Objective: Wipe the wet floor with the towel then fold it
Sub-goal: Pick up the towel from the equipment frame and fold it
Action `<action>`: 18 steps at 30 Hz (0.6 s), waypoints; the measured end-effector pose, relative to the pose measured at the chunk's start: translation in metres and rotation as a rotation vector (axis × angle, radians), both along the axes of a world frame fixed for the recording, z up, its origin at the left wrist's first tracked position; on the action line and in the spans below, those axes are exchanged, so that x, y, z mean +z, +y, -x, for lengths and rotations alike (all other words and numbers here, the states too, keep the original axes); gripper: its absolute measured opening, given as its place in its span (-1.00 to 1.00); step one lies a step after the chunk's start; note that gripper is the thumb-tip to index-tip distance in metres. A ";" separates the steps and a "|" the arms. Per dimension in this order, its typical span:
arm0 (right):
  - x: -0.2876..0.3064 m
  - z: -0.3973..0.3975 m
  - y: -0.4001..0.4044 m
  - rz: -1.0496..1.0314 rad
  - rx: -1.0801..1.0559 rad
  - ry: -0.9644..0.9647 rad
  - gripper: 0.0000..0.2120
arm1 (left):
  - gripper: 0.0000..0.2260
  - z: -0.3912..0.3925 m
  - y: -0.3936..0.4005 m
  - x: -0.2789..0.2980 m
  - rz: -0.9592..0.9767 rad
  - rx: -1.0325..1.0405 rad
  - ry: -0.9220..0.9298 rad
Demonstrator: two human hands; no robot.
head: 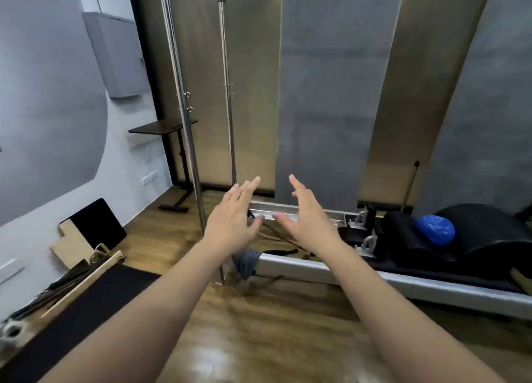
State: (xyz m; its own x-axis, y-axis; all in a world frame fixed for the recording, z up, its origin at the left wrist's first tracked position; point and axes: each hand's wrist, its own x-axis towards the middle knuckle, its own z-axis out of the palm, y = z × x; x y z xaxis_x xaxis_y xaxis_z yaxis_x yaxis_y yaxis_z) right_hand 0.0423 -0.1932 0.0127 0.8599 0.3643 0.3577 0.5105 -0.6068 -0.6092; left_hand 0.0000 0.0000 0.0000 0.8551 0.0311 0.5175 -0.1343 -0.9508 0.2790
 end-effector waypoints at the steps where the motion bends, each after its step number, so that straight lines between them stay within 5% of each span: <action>1: -0.009 0.003 0.005 0.025 0.008 0.034 -0.15 | -0.27 0.009 0.003 -0.009 0.022 0.007 0.052; 18: -0.153 0.005 0.151 0.059 0.076 0.371 -0.15 | -0.34 0.042 0.179 -0.142 0.163 0.074 0.317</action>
